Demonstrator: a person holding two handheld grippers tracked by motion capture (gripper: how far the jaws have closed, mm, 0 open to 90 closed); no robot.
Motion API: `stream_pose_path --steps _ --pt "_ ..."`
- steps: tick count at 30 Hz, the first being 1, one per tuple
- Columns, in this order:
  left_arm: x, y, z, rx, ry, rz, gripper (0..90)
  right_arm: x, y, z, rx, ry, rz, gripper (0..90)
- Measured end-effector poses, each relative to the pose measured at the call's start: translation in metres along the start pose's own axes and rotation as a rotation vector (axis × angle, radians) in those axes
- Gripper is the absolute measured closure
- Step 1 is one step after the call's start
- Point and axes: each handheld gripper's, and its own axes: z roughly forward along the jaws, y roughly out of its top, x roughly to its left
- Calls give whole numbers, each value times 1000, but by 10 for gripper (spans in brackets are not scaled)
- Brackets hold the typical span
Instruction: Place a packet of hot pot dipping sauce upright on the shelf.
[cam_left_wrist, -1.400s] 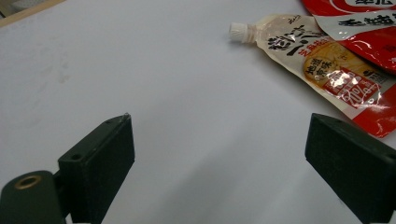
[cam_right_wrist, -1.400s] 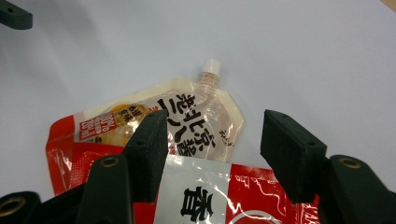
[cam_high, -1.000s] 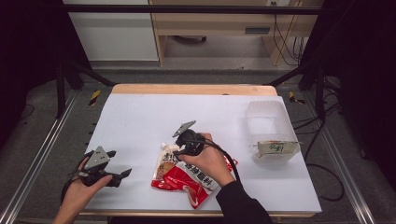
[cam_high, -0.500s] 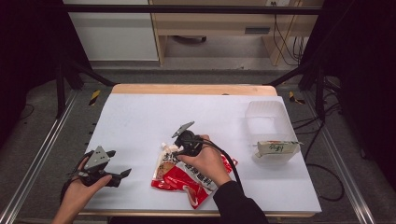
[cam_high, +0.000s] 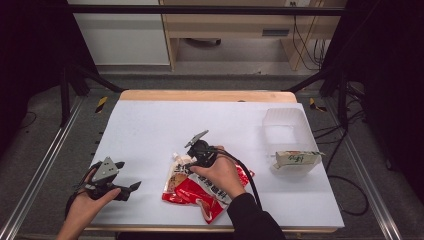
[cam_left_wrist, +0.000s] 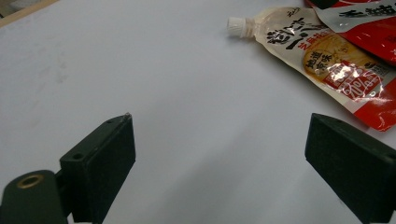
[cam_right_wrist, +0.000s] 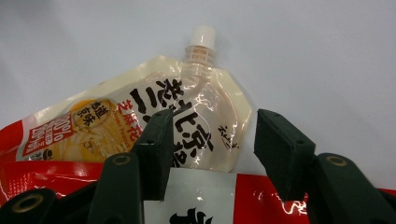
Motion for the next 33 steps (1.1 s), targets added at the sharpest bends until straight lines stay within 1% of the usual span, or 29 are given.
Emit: stream_pose_path --steps 5,7,8,12,19,21,26,27,28,30,33 --pt "0 0 0 2 -2 4 84 -2 0 7 10 2 9 481" --pt "0 0 0 1 -2 3 85 -4 0 10 19 1 18 481" --pt "0 0 0 1 -3 3 85 -5 -1 14 22 4 32 481" --pt "-1 0 1 2 -3 5 86 -7 -1 19 27 6 40 481" --pt "-1 0 1 3 -6 6 88 -12 -2 21 40 0 63 492" --pt "-1 0 1 6 -7 8 88 -12 -2 22 43 5 66 500" --pt "-1 0 1 9 -10 9 88 -11 -2 23 45 18 64 565" --pt "-1 0 1 9 -9 9 88 -10 -2 23 45 20 67 577" --pt "-1 0 2 10 -10 10 88 -10 -3 23 49 18 83 587" --pt "-1 0 2 11 -10 11 88 -10 -2 23 54 21 92 598" --pt "-1 0 2 12 -11 12 88 -8 -2 22 63 21 84 656"
